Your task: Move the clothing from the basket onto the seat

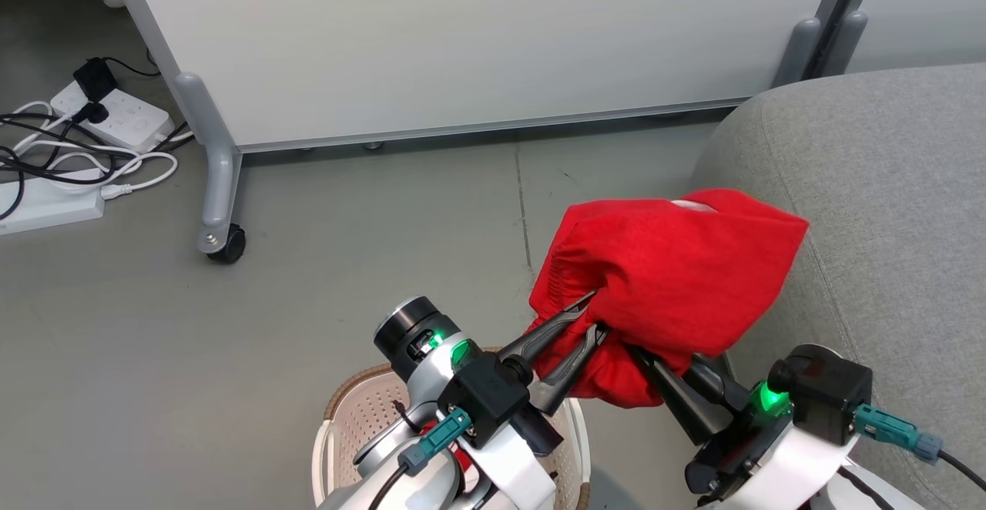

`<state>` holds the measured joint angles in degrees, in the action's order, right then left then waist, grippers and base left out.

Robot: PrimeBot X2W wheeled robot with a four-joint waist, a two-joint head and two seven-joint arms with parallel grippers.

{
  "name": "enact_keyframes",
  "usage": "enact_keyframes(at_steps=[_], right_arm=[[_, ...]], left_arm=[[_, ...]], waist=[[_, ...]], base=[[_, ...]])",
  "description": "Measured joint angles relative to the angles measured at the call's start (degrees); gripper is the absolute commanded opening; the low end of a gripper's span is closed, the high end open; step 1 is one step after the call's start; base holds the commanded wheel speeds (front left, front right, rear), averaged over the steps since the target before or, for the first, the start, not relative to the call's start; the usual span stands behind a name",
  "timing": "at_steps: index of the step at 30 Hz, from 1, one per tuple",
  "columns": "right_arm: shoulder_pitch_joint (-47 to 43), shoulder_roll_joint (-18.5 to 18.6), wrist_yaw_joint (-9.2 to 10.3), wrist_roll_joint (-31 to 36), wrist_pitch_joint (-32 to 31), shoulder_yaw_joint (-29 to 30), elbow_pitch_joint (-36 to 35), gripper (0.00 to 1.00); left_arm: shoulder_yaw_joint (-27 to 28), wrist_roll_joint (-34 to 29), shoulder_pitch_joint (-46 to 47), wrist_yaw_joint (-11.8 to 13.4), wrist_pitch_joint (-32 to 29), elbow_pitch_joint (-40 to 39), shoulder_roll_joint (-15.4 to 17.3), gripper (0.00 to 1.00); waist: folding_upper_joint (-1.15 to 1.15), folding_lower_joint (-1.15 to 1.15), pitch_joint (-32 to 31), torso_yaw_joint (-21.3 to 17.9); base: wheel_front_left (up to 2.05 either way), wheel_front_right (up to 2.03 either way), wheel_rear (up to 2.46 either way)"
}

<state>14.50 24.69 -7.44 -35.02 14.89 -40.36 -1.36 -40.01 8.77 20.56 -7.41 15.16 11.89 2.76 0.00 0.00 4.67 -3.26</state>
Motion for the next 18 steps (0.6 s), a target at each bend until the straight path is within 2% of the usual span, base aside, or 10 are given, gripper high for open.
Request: enact_keyframes(at_steps=[4,5,6,7,8,18], right_arm=[[-0.18,-0.64,0.0,0.24,-0.04,0.99,-0.13,0.0],[-0.31,-0.93,0.0,0.25,-0.04,1.45,-0.21,0.0],[-0.6,-1.41,0.0,0.24,-0.05,2.22,-0.23,0.0],[-0.9,-1.85,0.0,0.24,-0.05,3.1,-0.16,0.0],[-1.02,-2.23,0.0,0.33,-0.05,4.03,-0.03,0.0],[-2.69,-4.94,0.0,5.19,0.0,13.04,0.94,0.0]], left_arm=[[0.19,0.32,-0.03,0.02,0.01,0.04,-0.03,0.0],[0.37,0.32,-0.03,0.3,0.01,-0.09,-0.04,0.29],[0.48,0.32,-0.03,0.43,0.01,-0.21,-0.05,0.5],[0.62,0.32,-0.04,0.49,0.01,-0.31,-0.04,0.96],[0.79,0.36,-0.1,0.6,0.0,-0.25,-0.03,1.0],[2.34,-0.26,-0.98,0.76,-0.01,0.18,0.0,1.0]], waist=[[0.0,0.0,-0.07,-0.01],[0.0,0.0,-0.07,-0.02],[0.0,0.0,-0.07,-0.04],[0.0,0.0,-0.07,-0.09],[0.0,0.0,-0.08,-0.12],[0.0,0.0,-0.11,-0.21]], base=[[0.0,0.0,0.0],[0.0,0.0,0.0],[0.0,0.0,0.0],[0.0,0.0,0.0],[0.0,0.0,0.0],[0.0,0.0,0.0]])
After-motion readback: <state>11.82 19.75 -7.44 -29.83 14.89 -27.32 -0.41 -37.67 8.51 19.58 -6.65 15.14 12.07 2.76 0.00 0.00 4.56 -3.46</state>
